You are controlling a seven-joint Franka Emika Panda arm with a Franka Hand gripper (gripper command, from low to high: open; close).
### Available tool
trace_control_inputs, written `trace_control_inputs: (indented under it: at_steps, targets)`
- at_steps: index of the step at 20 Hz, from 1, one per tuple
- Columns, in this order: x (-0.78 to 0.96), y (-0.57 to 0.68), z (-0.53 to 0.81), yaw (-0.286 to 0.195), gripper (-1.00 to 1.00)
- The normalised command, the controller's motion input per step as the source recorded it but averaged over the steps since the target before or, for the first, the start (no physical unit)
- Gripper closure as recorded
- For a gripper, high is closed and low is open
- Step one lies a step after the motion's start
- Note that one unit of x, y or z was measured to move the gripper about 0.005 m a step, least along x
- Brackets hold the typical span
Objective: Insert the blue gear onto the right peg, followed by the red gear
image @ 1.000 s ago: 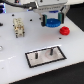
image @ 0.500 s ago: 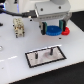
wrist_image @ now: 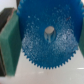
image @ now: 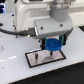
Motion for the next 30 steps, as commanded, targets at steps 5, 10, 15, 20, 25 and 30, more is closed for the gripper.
trace_control_inputs:
  at_steps: [5,10,15,20,25,30]
  targets:
    - [0.07,0.11,0.1,0.0,1.0]
    - [0.26,0.0,0.51,0.0,1.0]
    - [0.33,-0.13,-0.03,0.0,1.0]
    - [0.19,-0.03,-0.18,0.0,1.0]
    - [0.05,0.03,0.05,0.0,1.0]
    - [0.13,0.01,0.43,0.0,1.0]
